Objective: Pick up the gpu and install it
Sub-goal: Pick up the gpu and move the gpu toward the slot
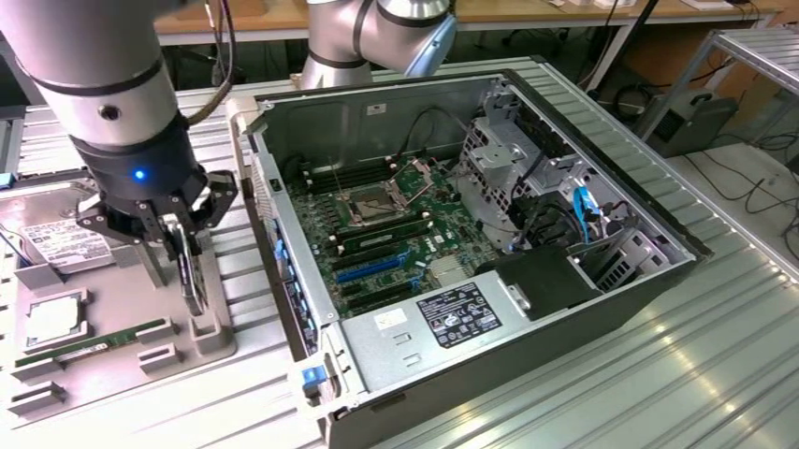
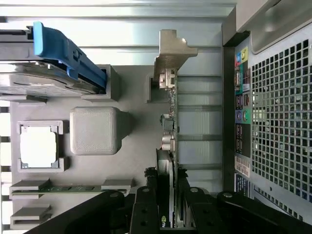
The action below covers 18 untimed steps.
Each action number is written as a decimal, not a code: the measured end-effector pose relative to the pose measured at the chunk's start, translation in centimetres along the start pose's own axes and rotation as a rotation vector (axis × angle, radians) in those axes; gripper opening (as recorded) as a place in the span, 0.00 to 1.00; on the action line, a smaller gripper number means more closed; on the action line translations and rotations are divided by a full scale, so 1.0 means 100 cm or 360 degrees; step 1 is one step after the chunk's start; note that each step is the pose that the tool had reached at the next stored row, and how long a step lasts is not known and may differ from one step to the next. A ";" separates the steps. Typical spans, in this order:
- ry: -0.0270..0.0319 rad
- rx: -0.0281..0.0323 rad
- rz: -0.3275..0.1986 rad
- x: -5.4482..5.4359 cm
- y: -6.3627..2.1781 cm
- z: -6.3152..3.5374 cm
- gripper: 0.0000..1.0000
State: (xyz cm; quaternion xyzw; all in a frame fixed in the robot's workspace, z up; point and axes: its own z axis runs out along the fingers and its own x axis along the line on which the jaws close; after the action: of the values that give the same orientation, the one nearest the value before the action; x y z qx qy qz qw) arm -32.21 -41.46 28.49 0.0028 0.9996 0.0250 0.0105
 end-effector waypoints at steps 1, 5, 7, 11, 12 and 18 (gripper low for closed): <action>-0.00001 -0.00001 0.0000 0.000 0.0003 -0.0051 0.26; 0.00001 -0.00001 -0.0001 -0.001 0.0012 -0.0237 0.26; 0.00006 -0.00001 -0.0004 -0.001 0.0017 -0.0347 0.26; 0.00029 -0.00005 -0.0011 -0.004 0.0027 -0.0541 0.26; 0.00038 -0.00005 -0.0013 -0.006 0.0029 -0.0587 0.26; 0.00098 -0.00094 -0.0038 -0.016 0.0031 -0.0880 0.26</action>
State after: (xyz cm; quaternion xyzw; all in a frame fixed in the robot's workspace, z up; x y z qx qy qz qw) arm -30.85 -41.60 37.32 -0.0091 0.9995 0.0279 0.0077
